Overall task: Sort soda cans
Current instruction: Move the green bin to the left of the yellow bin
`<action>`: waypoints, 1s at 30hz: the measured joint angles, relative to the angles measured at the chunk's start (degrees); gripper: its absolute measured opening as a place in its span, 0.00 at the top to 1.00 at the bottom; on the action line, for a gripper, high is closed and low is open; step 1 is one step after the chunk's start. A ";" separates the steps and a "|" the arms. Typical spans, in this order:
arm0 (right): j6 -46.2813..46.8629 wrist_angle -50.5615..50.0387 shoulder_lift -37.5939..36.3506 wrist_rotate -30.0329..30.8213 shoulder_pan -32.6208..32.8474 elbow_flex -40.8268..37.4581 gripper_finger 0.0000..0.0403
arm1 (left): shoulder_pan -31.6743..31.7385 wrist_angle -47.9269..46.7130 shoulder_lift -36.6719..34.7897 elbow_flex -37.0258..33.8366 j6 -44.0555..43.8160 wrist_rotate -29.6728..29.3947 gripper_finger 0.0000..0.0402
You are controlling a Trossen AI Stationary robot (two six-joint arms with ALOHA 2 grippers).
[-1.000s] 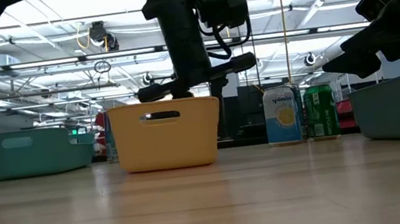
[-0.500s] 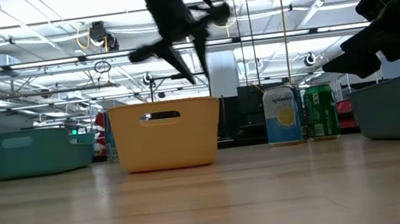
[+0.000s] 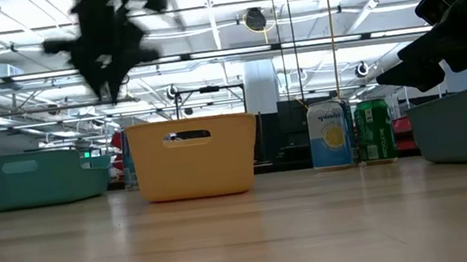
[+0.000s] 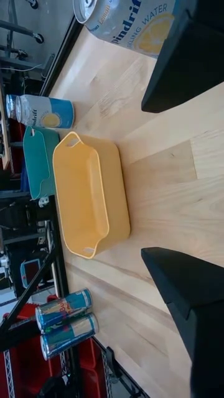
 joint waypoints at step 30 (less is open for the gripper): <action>0.01 0.04 0.01 0.02 0.00 0.00 0.09 | 23.43 35.38 -16.38 -32.67 20.50 14.29 0.69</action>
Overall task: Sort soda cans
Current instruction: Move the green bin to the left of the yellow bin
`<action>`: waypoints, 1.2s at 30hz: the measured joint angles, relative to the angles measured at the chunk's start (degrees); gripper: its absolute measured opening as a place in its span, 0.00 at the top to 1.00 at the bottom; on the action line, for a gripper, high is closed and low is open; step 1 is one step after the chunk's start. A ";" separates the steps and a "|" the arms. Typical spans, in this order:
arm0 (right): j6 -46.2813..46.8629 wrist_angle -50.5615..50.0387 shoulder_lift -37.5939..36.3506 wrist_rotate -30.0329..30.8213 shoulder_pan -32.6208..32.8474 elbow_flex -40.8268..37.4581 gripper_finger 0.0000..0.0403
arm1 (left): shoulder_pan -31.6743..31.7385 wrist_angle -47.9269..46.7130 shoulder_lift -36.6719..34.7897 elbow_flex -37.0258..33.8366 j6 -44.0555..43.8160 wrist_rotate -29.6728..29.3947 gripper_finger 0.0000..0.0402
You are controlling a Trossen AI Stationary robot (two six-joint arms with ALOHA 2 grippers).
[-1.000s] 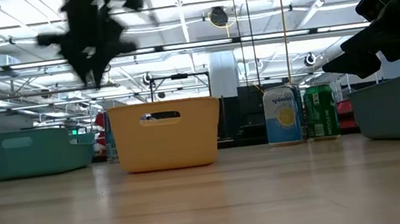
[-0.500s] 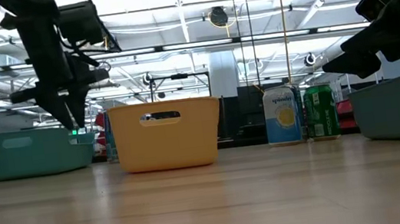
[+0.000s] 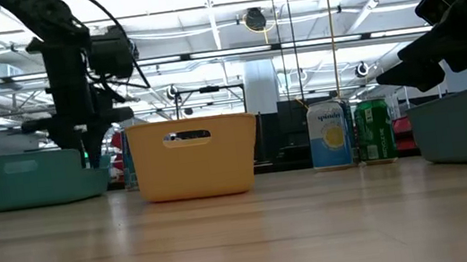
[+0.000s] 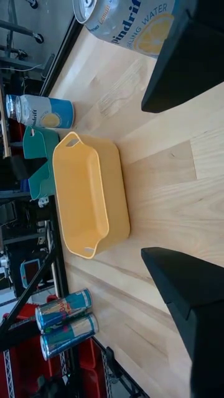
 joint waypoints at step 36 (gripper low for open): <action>-0.01 0.02 0.00 0.02 0.00 0.00 0.09 | -32.36 0.77 3.97 2.45 -52.34 6.11 0.98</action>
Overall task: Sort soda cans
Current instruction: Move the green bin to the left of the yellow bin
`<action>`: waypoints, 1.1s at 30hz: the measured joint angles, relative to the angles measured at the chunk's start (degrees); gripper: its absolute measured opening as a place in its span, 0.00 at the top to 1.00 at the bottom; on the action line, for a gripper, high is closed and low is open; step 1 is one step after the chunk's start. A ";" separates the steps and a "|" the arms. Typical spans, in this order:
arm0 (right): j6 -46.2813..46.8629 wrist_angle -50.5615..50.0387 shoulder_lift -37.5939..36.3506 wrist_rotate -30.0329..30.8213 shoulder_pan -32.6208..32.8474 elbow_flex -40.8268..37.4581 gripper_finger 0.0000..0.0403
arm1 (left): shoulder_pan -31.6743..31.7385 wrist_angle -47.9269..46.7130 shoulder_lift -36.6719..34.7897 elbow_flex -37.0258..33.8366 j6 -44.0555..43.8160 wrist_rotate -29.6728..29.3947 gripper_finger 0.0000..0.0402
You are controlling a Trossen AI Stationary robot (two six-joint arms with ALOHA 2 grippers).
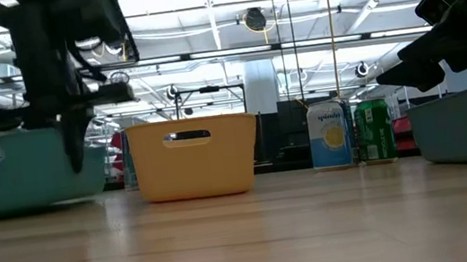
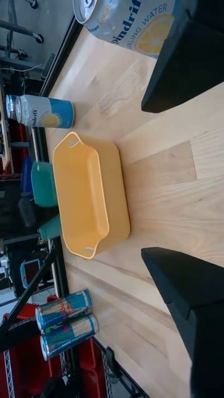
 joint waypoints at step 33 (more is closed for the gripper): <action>0.00 0.00 -0.02 0.00 0.00 0.00 0.09 | -2.04 -7.31 19.46 19.09 4.40 -1.03 0.87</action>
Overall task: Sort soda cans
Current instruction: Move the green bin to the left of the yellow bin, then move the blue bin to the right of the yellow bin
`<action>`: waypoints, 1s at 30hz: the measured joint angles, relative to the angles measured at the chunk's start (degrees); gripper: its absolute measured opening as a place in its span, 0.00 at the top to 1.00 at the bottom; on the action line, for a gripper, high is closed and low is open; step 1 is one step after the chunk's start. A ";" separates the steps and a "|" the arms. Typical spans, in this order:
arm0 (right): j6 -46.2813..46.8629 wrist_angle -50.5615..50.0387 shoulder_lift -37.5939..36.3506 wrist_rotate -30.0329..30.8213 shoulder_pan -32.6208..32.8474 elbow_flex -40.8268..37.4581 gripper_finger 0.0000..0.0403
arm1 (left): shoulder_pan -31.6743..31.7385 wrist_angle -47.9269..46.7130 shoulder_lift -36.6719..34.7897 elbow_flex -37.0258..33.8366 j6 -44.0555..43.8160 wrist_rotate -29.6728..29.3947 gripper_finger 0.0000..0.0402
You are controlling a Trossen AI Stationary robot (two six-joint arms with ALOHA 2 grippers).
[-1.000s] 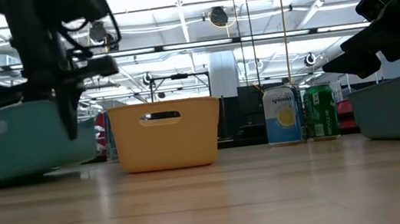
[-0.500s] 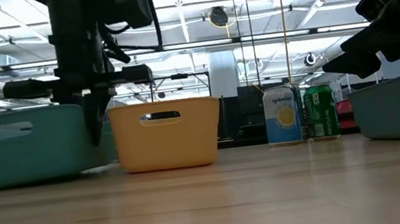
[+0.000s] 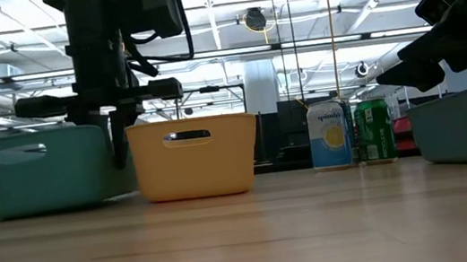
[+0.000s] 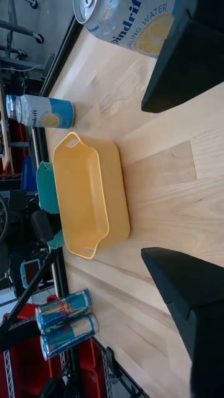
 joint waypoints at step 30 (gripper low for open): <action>0.00 0.00 0.01 -0.02 -0.01 0.00 0.09 | -0.11 -27.64 -0.24 21.01 7.45 -4.57 0.85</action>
